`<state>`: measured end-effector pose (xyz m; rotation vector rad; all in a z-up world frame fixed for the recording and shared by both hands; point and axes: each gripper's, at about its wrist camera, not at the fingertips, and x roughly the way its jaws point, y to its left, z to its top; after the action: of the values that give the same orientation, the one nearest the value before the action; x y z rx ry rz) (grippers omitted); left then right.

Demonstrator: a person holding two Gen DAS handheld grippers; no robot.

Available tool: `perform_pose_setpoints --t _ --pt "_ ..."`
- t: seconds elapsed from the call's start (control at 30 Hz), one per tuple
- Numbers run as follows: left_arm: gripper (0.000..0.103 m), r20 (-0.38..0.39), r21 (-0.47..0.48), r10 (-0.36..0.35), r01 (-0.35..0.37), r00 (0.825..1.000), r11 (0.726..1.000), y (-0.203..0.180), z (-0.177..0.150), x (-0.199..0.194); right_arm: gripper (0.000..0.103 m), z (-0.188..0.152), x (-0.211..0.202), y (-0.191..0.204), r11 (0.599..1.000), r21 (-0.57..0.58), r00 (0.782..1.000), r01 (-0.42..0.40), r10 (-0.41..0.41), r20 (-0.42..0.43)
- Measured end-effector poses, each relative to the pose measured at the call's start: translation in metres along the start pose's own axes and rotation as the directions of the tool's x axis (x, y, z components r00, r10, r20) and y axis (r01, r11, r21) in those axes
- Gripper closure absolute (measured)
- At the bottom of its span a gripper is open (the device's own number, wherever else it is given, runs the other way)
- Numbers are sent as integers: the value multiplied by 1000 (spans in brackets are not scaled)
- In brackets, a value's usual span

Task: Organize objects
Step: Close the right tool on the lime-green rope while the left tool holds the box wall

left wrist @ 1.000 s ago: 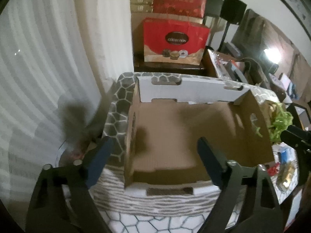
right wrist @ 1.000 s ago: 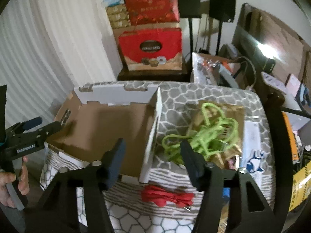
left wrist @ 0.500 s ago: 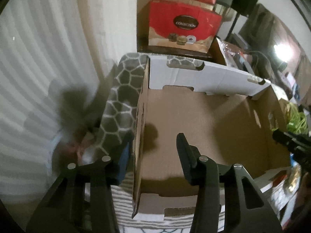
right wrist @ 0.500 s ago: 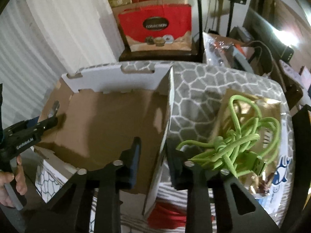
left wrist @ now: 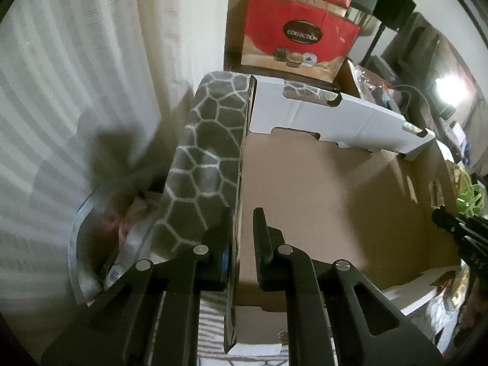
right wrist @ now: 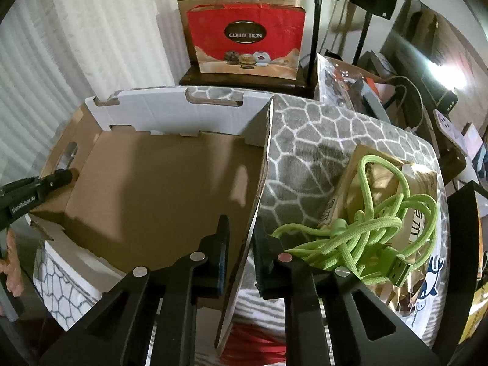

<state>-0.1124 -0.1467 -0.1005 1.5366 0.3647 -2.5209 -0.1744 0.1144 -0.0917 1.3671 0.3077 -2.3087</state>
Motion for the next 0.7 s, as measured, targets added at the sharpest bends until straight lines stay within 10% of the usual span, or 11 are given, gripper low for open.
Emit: perform_pose_setpoints --t 0.7 --pt "89 29 -2 -17 17 999 1000 16 -64 -43 85 -68 -47 26 995 -36 995 -97 97 -14"
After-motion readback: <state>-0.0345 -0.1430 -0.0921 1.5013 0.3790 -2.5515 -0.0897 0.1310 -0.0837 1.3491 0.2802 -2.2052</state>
